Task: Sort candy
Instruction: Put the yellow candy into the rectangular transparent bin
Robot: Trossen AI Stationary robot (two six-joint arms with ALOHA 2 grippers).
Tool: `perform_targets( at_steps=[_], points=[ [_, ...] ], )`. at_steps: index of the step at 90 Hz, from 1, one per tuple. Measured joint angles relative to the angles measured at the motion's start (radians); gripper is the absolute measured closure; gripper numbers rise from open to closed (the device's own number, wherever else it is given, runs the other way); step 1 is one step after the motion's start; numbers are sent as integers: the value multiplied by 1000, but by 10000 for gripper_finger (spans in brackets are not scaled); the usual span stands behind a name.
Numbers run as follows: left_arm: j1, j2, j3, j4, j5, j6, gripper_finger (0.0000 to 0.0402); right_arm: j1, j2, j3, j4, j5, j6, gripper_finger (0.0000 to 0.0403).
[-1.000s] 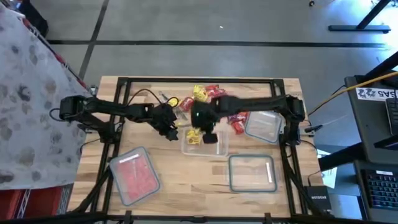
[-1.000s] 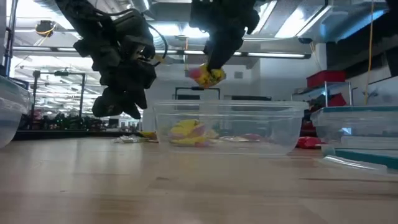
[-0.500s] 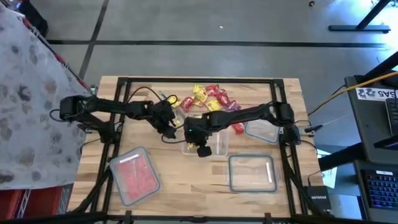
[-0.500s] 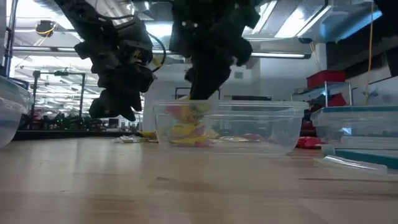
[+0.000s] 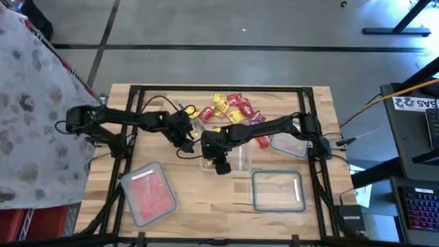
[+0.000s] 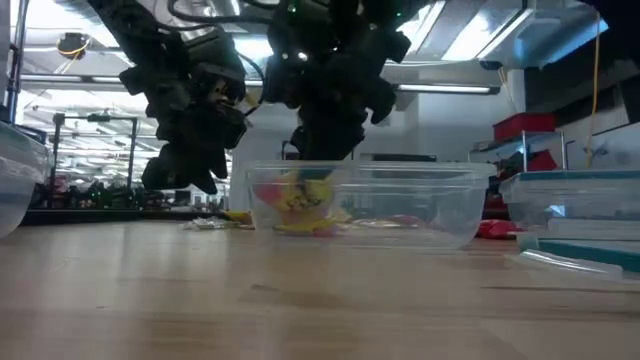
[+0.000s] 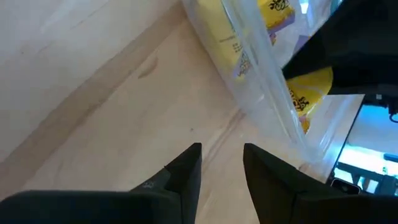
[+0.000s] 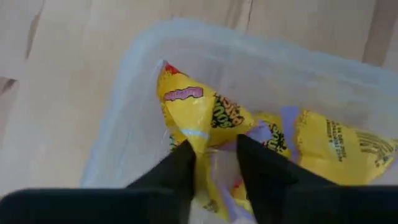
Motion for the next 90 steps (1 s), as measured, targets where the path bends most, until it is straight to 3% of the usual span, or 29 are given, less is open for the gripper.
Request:
perform_targets(
  at_steps=[13, 25, 44, 56, 76, 90],
  points=[
    [0, 0, 0, 0, 0, 0, 298, 0, -1, 43, -67, -14, 1, 199],
    [0, 0, 0, 0, 0, 0, 298, 0, -1, 75, -93, 13, -4, 170],
    [1, 0, 0, 0, -1, 0, 298, 10, -2, 74, -94, 200, -77, 177],
    [1, 0, 0, 1, -5, 0, 298, 3, -34, 111, -156, 239, -74, 201],
    [1, 0, 0, 7, -11, -9, 298, -35, -82, 114, -340, 3, -74, 247],
    [-5, 0, 0, 7, -11, -22, 298, -40, -74, 20, -312, -84, -57, 301]
  ],
)
